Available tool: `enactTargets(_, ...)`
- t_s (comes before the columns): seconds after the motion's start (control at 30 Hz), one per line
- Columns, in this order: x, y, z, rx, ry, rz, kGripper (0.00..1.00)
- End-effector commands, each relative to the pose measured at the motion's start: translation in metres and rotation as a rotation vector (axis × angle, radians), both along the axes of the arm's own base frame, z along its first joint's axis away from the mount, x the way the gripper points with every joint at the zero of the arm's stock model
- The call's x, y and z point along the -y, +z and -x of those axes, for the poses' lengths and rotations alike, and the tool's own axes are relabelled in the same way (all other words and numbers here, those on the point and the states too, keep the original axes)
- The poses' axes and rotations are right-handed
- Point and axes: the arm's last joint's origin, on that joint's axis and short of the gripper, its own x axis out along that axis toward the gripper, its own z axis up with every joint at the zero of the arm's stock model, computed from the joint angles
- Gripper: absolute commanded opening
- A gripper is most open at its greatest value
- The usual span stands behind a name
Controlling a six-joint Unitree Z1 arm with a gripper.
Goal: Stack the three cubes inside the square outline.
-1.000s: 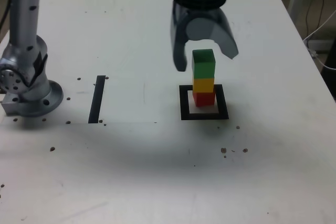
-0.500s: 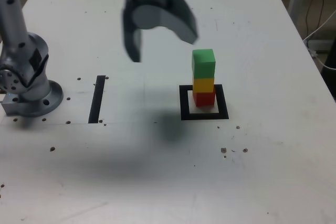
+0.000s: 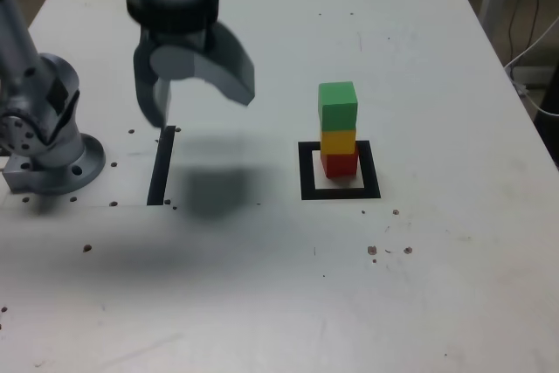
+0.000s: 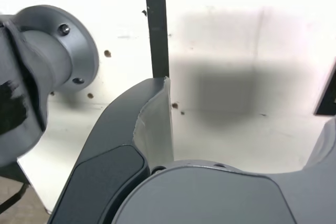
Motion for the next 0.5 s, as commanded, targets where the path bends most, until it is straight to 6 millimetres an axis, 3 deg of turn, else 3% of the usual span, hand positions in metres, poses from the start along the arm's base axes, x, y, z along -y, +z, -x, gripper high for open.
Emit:
enactTargets(0.0, -0.005, -0.014, 0.011, -0.020, 0.009, 0.007, 0.99)
enactTargets(0.23, -0.016, -0.038, 0.035, -0.039, 0.032, 0.005, 0.99)
enactTargets(0.47, -0.015, -0.046, 0.048, -0.039, 0.037, -0.023, 0.99)
